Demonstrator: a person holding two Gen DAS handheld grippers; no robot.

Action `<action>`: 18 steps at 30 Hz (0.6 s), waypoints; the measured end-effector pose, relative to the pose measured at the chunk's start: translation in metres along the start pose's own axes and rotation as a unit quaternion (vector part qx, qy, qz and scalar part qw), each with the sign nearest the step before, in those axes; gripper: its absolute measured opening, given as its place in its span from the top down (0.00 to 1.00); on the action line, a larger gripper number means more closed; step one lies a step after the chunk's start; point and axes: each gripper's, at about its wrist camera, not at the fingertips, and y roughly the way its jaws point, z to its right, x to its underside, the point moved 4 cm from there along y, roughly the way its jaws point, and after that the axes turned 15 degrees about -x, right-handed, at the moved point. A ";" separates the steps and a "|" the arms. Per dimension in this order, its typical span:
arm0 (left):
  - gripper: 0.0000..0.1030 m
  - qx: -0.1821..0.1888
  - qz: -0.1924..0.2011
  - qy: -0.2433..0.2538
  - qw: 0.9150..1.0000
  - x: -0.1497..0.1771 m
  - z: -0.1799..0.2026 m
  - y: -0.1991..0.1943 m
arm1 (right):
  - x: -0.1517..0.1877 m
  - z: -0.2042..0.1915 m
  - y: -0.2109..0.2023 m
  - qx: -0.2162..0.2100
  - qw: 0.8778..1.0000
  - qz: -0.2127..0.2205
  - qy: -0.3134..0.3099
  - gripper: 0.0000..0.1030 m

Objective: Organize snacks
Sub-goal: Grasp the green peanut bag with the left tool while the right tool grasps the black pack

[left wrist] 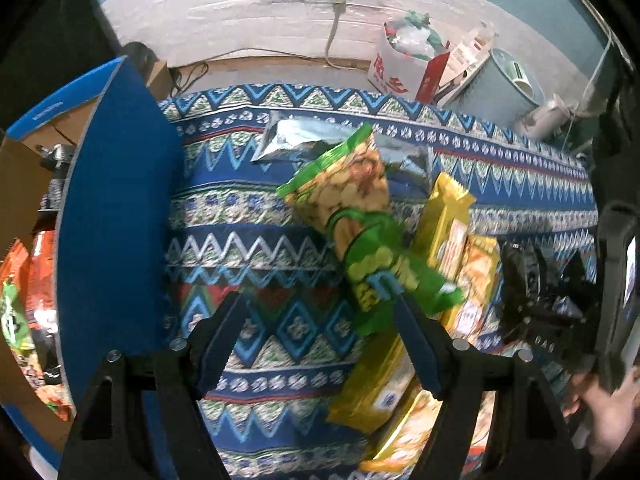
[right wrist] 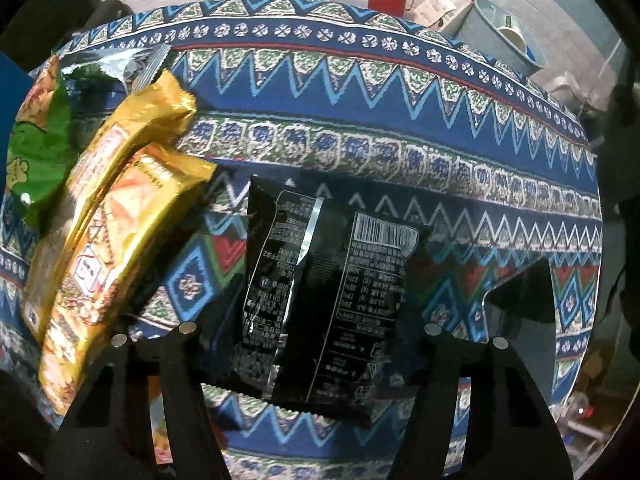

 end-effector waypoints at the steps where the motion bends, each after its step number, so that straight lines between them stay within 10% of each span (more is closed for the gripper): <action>1: 0.24 0.003 -0.004 -0.006 1.000 -0.003 0.002 0.002 | -0.001 0.005 -0.001 -0.001 1.000 0.004 -0.003 0.44; 18: 0.23 0.018 -0.033 -0.039 0.999 -0.029 0.028 0.041 | -0.032 -0.012 -0.043 -0.021 0.998 0.055 -0.031 0.44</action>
